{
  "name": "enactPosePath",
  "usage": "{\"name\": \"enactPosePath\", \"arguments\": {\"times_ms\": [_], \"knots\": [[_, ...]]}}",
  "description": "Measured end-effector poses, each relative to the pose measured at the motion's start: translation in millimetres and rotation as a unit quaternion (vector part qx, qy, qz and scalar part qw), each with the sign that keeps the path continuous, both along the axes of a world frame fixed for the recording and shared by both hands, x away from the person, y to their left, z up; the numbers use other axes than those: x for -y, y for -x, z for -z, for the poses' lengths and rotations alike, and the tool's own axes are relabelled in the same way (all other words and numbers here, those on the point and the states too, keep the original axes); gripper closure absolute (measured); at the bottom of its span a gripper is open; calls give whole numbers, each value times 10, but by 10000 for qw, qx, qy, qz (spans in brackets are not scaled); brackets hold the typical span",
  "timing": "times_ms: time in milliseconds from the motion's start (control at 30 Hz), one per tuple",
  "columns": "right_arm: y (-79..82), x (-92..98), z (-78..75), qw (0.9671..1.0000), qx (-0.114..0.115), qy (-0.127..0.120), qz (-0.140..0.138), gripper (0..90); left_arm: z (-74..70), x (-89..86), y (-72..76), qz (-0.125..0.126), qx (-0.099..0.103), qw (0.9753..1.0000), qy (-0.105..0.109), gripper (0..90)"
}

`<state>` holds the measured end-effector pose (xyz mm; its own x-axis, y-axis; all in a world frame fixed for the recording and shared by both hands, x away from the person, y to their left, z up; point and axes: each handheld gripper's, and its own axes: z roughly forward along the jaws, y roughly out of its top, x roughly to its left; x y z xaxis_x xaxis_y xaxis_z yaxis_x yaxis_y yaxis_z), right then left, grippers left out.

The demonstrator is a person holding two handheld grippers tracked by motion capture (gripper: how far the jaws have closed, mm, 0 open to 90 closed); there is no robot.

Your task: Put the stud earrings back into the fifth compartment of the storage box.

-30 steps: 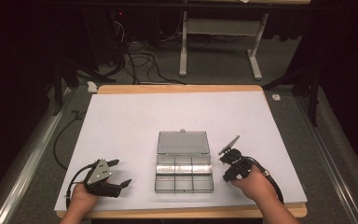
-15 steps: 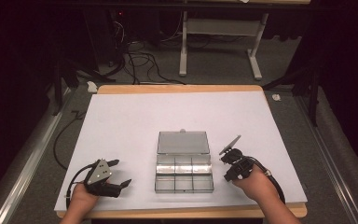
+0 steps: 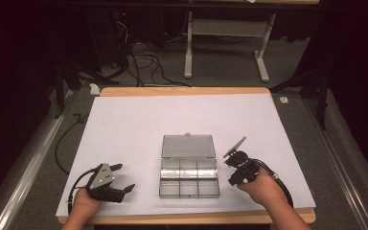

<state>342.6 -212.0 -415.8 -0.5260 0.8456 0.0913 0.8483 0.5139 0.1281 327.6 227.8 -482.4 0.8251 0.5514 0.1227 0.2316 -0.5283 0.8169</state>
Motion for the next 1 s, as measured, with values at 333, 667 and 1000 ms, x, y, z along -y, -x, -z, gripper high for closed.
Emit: {"name": "enactPosePath", "arguments": {"times_ms": [333,667,1000], "knots": [[10,-74,-119,9999,72,-11,-149,863,1,2,4,1,17,10000,-13,153],[5,-234,-217,9992,122,-18,-372,863,1,4,10,1,44,10000,-26,153],[-28,-416,-247,9985,115,-16,-532,863,2,3,8,-3,38,10000,-1,153]]}}
